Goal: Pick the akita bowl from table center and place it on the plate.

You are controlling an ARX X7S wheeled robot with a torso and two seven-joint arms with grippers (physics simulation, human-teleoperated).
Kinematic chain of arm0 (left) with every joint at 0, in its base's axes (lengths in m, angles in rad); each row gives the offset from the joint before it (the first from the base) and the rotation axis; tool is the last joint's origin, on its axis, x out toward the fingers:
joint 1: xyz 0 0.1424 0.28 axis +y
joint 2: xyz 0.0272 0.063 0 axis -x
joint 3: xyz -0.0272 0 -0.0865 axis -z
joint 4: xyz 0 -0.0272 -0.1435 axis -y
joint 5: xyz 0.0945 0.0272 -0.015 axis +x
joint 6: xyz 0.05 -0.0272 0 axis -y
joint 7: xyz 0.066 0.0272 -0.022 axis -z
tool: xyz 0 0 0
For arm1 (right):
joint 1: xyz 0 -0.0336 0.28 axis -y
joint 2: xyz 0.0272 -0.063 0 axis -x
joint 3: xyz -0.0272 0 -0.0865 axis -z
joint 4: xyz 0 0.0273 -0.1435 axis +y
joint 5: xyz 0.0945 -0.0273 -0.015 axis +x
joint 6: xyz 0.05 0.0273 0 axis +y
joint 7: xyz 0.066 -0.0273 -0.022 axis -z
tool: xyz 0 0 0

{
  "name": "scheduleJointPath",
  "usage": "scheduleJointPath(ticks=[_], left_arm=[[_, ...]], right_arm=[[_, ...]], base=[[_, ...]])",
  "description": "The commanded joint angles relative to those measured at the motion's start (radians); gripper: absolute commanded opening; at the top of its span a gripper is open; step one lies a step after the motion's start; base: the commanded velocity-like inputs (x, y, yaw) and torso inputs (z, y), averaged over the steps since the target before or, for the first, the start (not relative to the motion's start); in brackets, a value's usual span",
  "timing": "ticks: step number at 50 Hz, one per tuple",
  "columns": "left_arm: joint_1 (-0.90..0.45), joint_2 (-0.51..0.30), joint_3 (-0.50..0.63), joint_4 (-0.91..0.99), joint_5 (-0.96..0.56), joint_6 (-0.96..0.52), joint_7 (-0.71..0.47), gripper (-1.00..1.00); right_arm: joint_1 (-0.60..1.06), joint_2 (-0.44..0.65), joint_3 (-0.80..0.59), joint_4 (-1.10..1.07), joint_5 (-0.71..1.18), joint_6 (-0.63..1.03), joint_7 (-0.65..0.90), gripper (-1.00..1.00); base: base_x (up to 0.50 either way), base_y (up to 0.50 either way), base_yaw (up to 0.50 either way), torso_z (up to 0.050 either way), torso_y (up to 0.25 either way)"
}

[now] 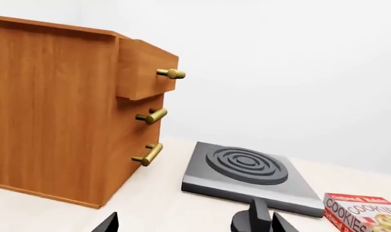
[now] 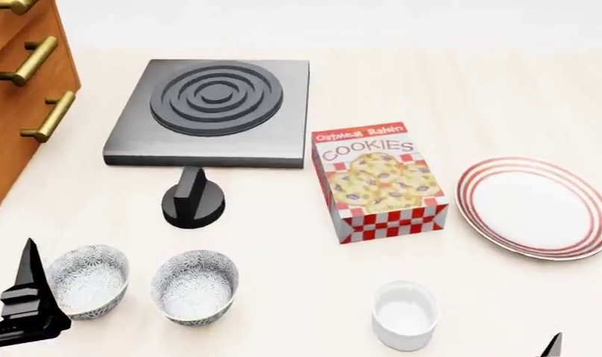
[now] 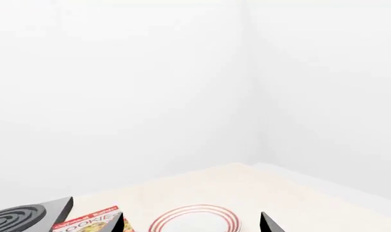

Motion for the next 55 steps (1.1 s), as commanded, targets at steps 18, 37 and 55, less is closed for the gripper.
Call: scheduleJointPath(ticks=[18, 37, 55], left_arm=[[-0.01, -0.022, -0.007, 0.005, -0.039, -0.001, -0.024, 1.0], [-0.016, -0.038, -0.018, 0.011, -0.067, -0.009, -0.041, 1.0], [-0.063, -0.076, -0.221, -0.035, -0.136, -0.044, -0.163, 1.0]], right_arm=[[-0.032, 0.021, -0.001, -0.003, 0.019, -0.09, 0.037, 1.0], [-0.032, 0.043, -0.01, 0.001, 0.036, -0.069, 0.066, 1.0], [0.18, 0.197, -0.134, -0.201, 0.268, 0.463, 0.066, 1.0]], base=[[0.39, 0.0, 0.0, 0.0, 0.0], [0.12, 0.0, 0.0, 0.0, 0.0], [0.0, 0.0, 0.0, 0.0, 0.0]])
